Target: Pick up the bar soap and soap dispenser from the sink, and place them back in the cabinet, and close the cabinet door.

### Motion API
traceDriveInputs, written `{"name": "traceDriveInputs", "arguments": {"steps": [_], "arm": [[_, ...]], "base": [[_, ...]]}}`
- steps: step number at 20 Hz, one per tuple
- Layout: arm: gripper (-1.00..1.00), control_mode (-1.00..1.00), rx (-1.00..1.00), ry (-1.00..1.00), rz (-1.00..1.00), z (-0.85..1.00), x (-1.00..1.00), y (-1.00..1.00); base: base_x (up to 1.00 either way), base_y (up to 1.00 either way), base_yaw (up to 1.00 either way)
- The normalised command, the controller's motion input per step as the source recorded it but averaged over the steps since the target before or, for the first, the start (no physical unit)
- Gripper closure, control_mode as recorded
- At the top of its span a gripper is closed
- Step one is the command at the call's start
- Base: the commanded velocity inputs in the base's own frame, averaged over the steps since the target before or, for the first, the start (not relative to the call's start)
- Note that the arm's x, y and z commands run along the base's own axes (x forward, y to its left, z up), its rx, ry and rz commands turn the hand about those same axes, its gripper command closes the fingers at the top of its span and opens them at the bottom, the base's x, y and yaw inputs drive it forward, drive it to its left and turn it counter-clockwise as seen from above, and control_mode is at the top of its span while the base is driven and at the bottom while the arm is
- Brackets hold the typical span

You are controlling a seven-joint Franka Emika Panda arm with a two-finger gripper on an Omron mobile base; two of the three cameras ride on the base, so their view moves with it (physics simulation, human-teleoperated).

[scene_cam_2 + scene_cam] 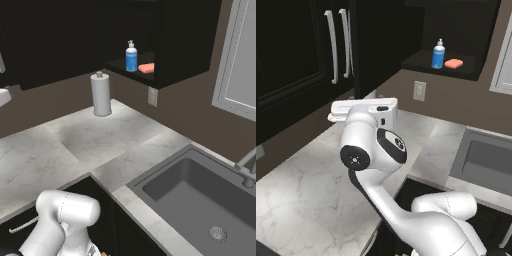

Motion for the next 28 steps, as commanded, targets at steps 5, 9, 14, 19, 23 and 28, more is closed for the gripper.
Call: {"name": "traceDriveInputs", "arguments": {"steps": [5,9,14,19,23,28], "arm": [[-1.00,-1.00,-0.01,-0.02,0.00,-0.14,0.13,0.00],[-1.00,-1.00,0.00,-0.02,0.00,-0.12,0.14,0.00],[-1.00,-1.00,-0.01,-0.02,0.00,-0.07,0.19,0.00],[-1.00,-1.00,-0.01,-0.02,0.00,-0.04,0.18,0.04],[-1.00,-1.00,-0.03,-0.03,0.00,-0.04,0.14,0.07],[-1.00,-1.00,-0.02,-0.03,0.00,-0.02,0.11,0.09]], "base": [[0.00,0.00,0.00],[0.00,0.00,0.00],[0.00,0.00,0.00],[0.00,0.00,0.00],[0.00,0.00,0.00],[0.00,0.00,0.00]]}}
